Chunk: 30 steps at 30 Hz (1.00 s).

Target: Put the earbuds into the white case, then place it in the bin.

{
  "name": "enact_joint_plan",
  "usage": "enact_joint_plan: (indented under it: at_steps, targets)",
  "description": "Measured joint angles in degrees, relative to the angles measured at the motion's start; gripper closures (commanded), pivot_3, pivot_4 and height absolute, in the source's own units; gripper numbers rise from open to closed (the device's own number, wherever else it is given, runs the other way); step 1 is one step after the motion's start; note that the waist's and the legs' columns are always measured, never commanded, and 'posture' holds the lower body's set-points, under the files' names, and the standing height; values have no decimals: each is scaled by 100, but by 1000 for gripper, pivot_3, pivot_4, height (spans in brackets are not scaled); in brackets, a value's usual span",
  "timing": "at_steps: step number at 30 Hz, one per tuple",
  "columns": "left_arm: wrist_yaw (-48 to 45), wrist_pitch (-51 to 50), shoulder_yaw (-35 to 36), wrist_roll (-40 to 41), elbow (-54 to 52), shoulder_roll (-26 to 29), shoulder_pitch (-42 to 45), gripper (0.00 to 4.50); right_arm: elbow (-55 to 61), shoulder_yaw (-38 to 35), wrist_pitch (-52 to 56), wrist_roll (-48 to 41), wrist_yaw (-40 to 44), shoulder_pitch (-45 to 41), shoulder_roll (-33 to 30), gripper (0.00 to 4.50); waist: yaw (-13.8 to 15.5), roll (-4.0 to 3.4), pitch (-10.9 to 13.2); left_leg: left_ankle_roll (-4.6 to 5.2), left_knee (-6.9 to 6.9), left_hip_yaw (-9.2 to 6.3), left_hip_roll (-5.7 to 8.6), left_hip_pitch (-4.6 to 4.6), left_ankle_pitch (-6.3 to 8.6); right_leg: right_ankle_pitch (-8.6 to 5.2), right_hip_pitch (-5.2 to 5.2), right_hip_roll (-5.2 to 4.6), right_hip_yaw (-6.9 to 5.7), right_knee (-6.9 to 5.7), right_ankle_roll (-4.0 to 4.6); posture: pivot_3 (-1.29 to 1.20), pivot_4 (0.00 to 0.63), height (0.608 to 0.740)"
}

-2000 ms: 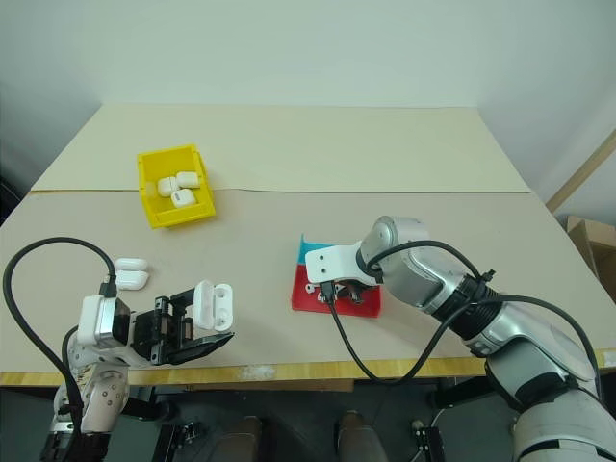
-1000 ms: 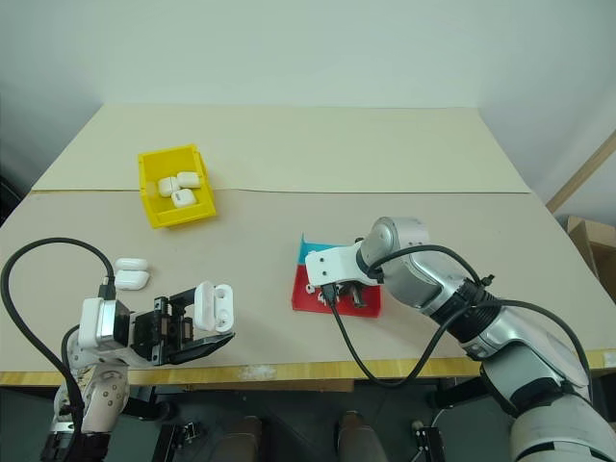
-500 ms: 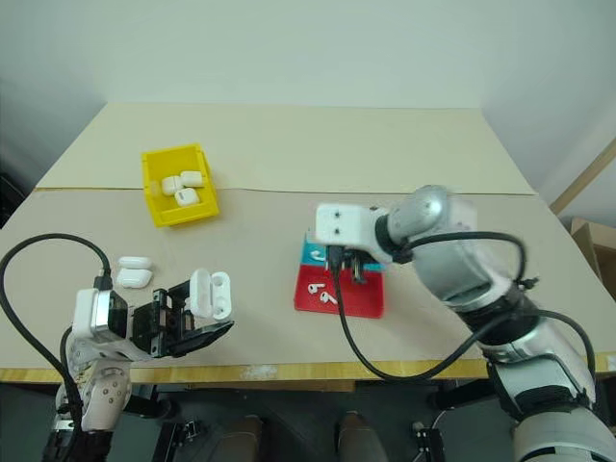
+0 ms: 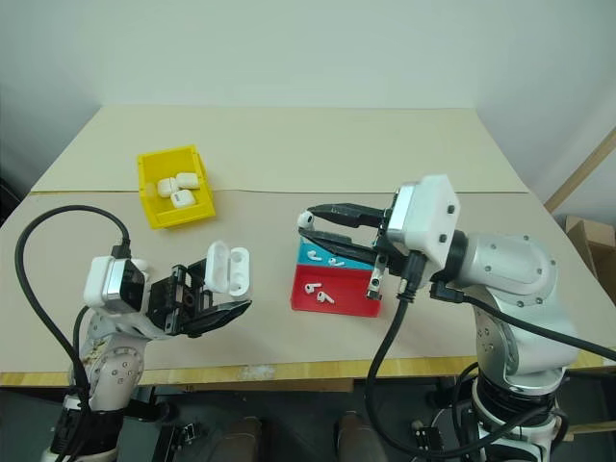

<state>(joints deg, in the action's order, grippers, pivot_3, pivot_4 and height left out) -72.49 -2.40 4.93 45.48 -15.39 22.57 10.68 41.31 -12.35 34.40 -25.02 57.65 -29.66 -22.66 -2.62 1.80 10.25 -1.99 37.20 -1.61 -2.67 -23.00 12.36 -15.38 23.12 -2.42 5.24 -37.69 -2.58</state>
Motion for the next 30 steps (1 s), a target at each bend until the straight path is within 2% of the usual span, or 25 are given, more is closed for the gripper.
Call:
enact_joint_plan:
  at_steps: [8,15,30]
  targets:
    - [-1,-17,-177,-14,9,-168,182,1786,-279,589,-671,-369,-486,-38,334,3765,0,0,0,0,-5,1,1,-4,0,0,3,-1,2,5,0,0,150,740]
    - [-35,11,-189,-45,69,-205,209,1786,-419,964,-823,-784,-527,-103,263,3765,8,0,0,0,-4,0,1,-6,0,0,2,-1,1,7,0,0,150,740]
    - [-129,98,-196,-60,100,-279,210,1786,-749,1545,-1373,-768,-523,26,102,3765,11,0,0,0,-4,0,1,-6,0,0,2,-1,1,8,0,0,150,740]
